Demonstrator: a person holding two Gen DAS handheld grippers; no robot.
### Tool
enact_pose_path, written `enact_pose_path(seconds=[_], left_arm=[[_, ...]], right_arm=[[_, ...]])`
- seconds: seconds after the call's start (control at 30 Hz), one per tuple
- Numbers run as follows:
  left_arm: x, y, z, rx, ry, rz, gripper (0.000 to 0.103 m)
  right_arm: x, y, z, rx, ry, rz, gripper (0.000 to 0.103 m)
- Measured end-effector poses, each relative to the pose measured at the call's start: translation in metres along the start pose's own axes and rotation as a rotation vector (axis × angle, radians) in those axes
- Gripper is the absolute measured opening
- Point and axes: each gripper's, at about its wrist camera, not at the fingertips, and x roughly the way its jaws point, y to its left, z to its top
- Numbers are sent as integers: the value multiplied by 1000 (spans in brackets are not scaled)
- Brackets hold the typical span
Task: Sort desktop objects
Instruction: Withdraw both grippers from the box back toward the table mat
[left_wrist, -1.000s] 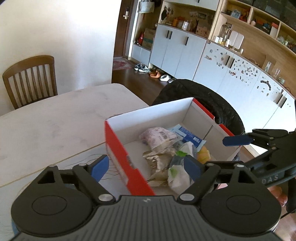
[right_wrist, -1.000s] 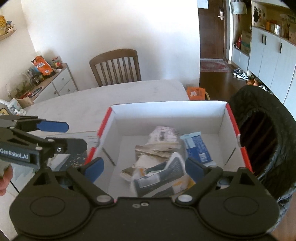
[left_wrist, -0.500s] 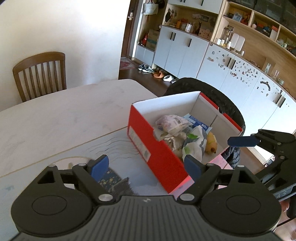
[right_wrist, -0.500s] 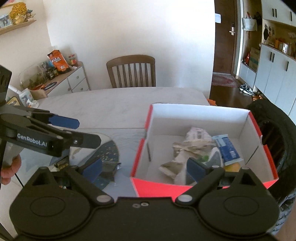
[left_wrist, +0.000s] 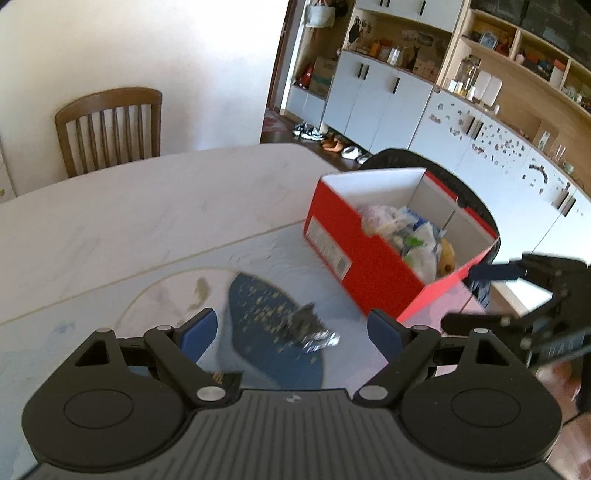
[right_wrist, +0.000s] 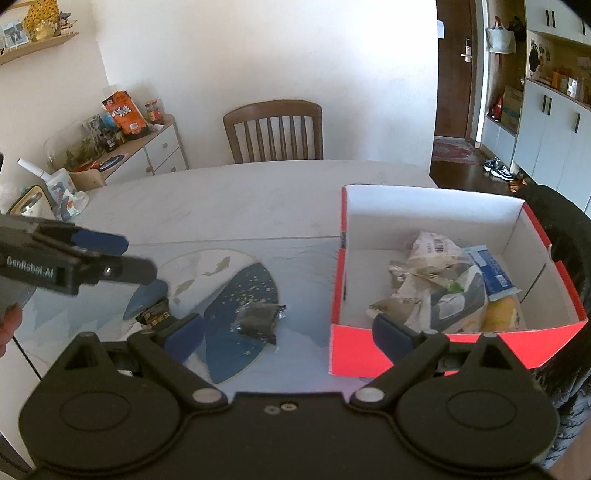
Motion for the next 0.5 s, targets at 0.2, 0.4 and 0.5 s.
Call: enact_pose_path(seconds=[0.2, 0.4, 0.5], left_arm=[[-6, 12, -27, 12, 30, 13, 89], [-10, 17, -57, 12, 68, 4, 89], [-11, 14, -72, 9, 89, -1, 89]], right_arm=[[8, 19, -3, -5, 12, 8, 98], [16, 33, -8, -15, 27, 10, 98], [22, 38, -10, -10, 30, 11, 98]])
